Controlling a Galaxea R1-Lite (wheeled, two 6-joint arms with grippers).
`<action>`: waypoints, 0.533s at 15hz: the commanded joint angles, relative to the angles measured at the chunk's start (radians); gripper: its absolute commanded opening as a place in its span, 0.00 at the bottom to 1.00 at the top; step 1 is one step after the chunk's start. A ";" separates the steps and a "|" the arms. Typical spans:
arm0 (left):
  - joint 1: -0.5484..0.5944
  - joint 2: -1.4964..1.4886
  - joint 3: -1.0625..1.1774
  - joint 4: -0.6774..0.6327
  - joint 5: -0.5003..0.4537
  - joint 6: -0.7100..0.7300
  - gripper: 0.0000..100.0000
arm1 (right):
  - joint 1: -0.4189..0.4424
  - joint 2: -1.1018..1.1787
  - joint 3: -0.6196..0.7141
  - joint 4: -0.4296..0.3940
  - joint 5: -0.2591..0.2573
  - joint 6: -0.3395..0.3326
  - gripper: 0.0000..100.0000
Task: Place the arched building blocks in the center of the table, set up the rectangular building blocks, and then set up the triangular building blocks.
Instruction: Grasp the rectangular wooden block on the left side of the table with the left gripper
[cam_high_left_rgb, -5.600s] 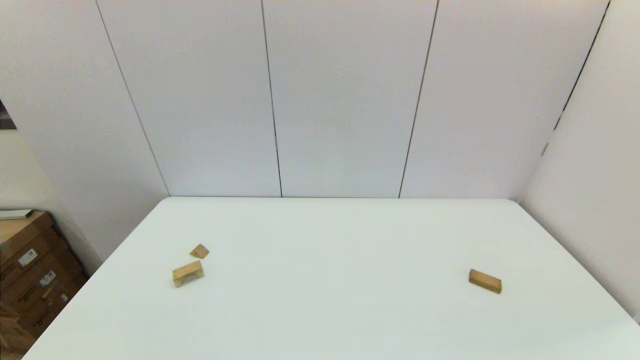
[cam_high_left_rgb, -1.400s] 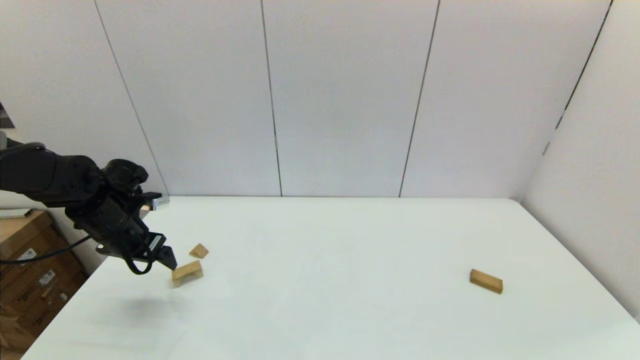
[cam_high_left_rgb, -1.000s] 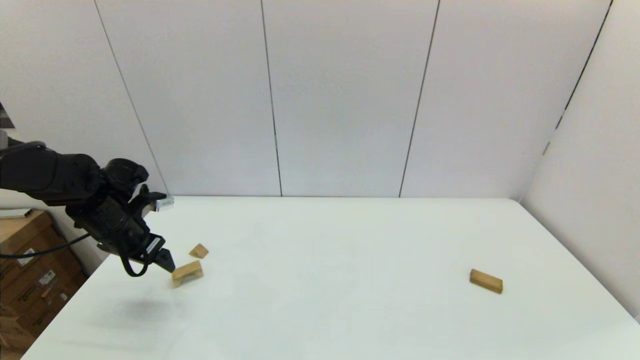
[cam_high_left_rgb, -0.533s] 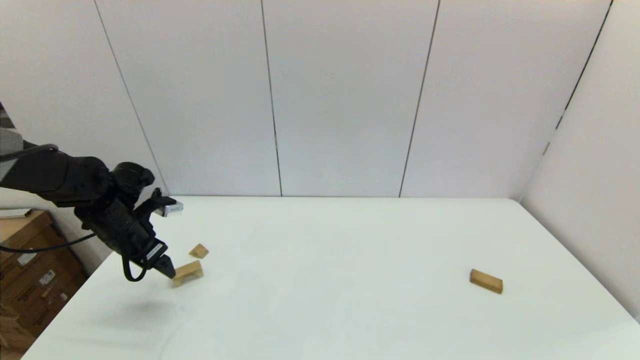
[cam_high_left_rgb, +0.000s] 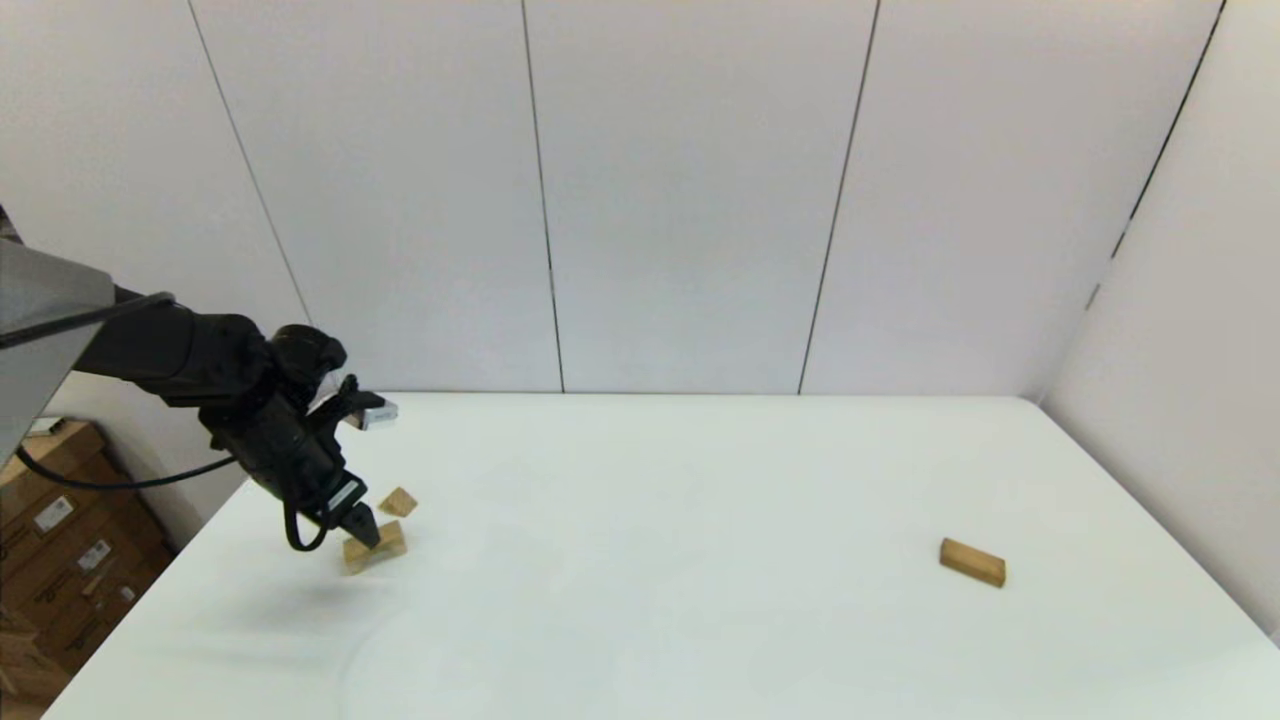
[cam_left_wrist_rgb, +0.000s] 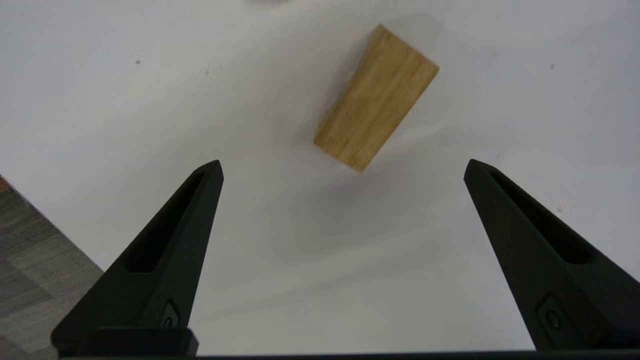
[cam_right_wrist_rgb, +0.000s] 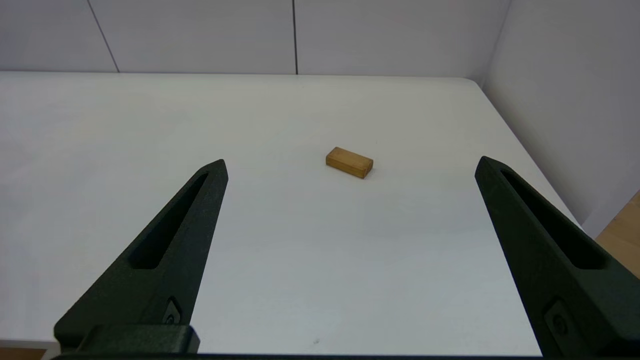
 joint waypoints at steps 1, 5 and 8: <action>-0.007 0.040 -0.027 0.035 0.000 0.044 1.00 | 0.000 0.000 0.002 0.000 0.000 0.000 1.00; 0.001 0.058 -0.073 0.127 0.004 0.166 1.00 | 0.000 0.000 0.002 0.000 0.000 0.000 1.00; -0.001 0.075 -0.085 0.140 0.004 0.230 1.00 | 0.000 0.000 0.002 0.000 0.000 0.000 1.00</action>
